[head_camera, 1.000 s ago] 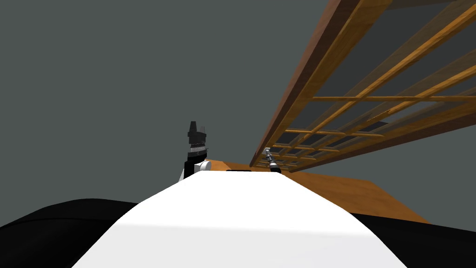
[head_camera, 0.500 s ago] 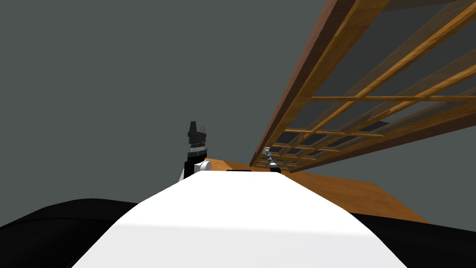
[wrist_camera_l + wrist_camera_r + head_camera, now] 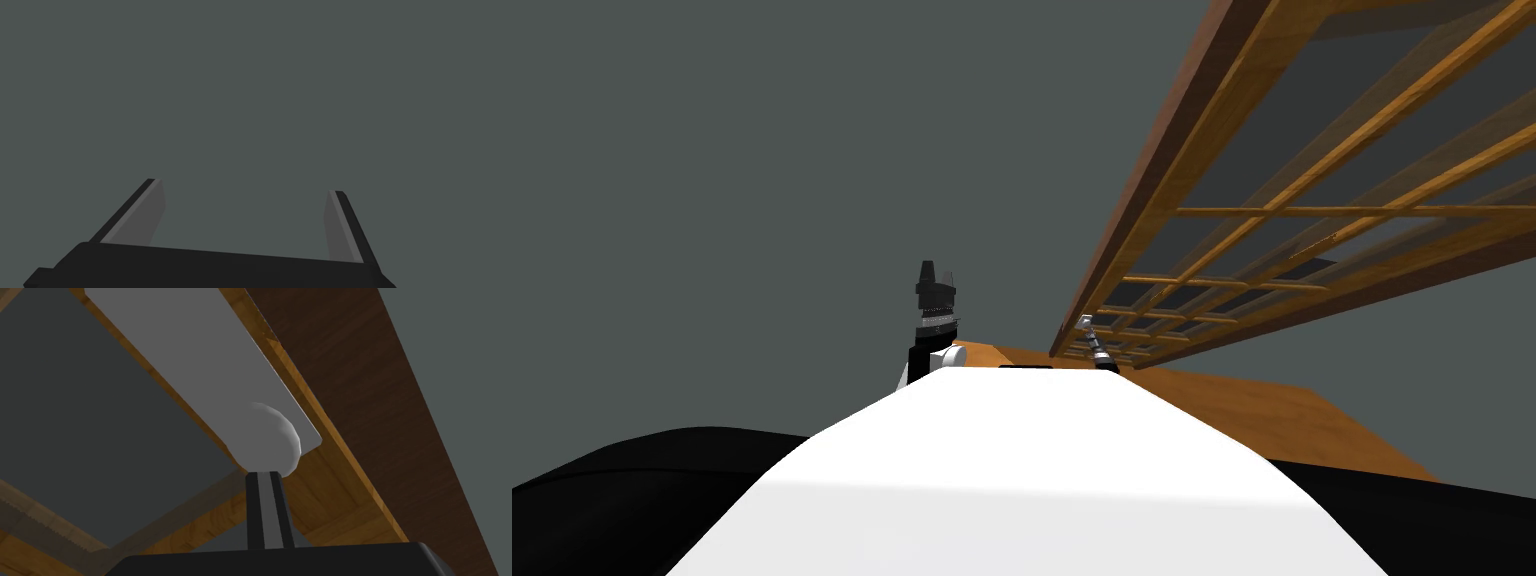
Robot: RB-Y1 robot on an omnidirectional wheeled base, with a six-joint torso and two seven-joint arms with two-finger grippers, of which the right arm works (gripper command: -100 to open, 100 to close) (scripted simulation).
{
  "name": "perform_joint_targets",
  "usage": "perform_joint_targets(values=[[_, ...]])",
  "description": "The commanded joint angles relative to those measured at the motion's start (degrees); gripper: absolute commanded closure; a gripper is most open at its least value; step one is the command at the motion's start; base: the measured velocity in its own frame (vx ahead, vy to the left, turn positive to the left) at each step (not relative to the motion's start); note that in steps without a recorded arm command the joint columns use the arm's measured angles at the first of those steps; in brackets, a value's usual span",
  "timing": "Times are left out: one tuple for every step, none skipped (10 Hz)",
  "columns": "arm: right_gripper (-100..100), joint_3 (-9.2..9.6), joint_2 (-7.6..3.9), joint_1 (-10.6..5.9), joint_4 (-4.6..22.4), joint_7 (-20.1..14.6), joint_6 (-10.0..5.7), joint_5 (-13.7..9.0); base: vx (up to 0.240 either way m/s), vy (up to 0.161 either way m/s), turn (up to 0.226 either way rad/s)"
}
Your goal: Pull the door open
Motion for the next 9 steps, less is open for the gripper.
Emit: perform_joint_targets(values=[[-100,0.00,-0.43,0.89,0.0,2.5,-1.22,0.3,0.001,0.046,-0.032],[-100,0.00,-0.77,1.45,0.1,4.2,-1.86,0.5,-0.005,0.052,-0.036],[-100,-0.01,-1.13,2.04,0.1,5.8,-2.54,0.7,-0.004,0.045,-0.059],[-100,-0.01,-1.50,2.67,0.1,7.4,-3.25,1.0,-0.001,0.040,-0.053],[-100,-0.01,-1.50,2.67,0.1,8.2,-3.25,1.0,0.000,0.029,-0.019],[-100,-0.02,-1.88,3.31,0.1,10.4,-3.97,1.2,-0.001,0.029,-0.029],[-100,-0.02,-2.27,3.95,0.1,12.0,-4.70,1.4,-0.006,0.037,-0.069],[-100,-0.02,-2.27,3.95,0.1,12.8,-4.70,1.4,-0.006,0.030,-0.021],[-100,-0.03,-2.65,4.60,0.1,14.9,-5.43,1.7,-0.003,0.028,-0.023]])
